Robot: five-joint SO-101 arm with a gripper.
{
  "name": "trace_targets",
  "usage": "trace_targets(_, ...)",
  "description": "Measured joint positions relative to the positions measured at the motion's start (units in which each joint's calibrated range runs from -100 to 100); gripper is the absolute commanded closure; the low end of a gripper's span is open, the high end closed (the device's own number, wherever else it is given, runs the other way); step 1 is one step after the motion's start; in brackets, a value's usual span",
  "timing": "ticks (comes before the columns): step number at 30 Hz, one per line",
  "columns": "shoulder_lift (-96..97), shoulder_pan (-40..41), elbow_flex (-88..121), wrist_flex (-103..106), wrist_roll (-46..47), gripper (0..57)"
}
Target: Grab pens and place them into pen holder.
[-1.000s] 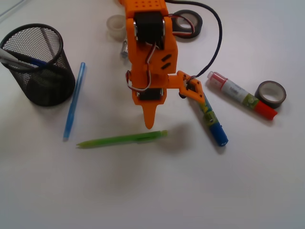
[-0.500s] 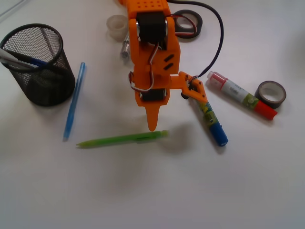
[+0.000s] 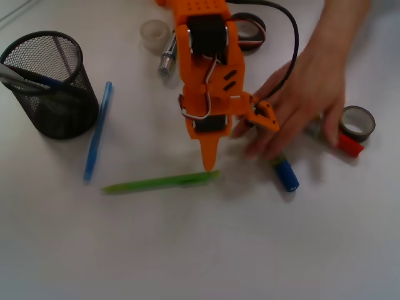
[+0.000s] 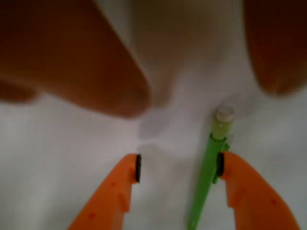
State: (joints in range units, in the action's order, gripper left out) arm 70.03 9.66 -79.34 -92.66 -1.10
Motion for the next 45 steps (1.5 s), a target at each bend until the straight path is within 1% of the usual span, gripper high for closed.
trace_targets(10,-0.1,1.1,-0.5,0.3,0.0,38.7)
trace_targets(16,0.0,-0.4,-0.5,0.3,0.0,38.7)
trace_targets(20,0.0,0.1,-0.5,0.3,-0.2,38.7)
trace_targets(27,-0.1,-1.7,-0.5,-5.7,-5.9,38.9)
trace_targets(34,-6.5,2.4,0.0,-6.0,-12.6,38.9)
trace_targets(40,-12.4,3.4,2.3,-6.0,-13.6,38.9)
trace_targets(45,-17.0,3.0,13.5,-0.5,-13.8,38.9)
